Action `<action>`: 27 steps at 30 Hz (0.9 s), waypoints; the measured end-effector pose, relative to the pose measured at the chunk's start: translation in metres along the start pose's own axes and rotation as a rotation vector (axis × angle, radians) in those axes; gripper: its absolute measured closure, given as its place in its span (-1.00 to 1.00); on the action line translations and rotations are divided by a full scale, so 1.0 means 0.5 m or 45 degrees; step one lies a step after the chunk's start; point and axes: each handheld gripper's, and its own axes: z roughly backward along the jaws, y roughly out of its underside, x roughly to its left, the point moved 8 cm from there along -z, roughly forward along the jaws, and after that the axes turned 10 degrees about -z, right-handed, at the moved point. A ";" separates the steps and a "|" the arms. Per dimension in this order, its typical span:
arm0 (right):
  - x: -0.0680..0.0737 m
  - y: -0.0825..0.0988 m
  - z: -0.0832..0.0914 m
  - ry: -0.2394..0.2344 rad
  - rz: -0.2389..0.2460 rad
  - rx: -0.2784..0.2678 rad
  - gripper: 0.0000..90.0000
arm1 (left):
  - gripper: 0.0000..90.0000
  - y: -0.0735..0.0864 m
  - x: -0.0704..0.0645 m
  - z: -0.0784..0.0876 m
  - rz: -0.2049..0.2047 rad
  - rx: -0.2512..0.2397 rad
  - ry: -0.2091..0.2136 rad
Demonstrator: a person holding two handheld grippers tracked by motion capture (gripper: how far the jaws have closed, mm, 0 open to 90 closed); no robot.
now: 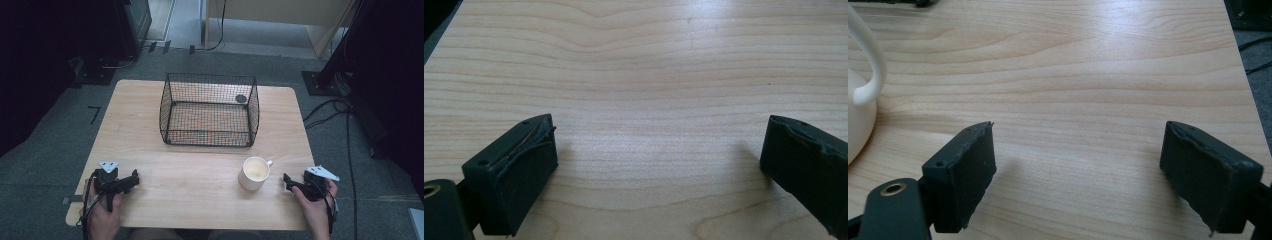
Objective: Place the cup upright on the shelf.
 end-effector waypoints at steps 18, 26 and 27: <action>0.065 -0.041 0.052 -0.082 0.081 -0.058 -0.69 | -0.96 0.000 0.000 0.000 0.000 -0.001 0.002; 0.097 -0.055 0.076 -0.130 0.112 -0.080 -0.68 | -0.96 0.000 0.000 0.000 0.000 0.000 0.001; 0.102 -0.057 0.079 -0.135 0.117 -0.082 -0.68 | -0.96 0.000 0.000 0.000 0.000 -0.001 0.000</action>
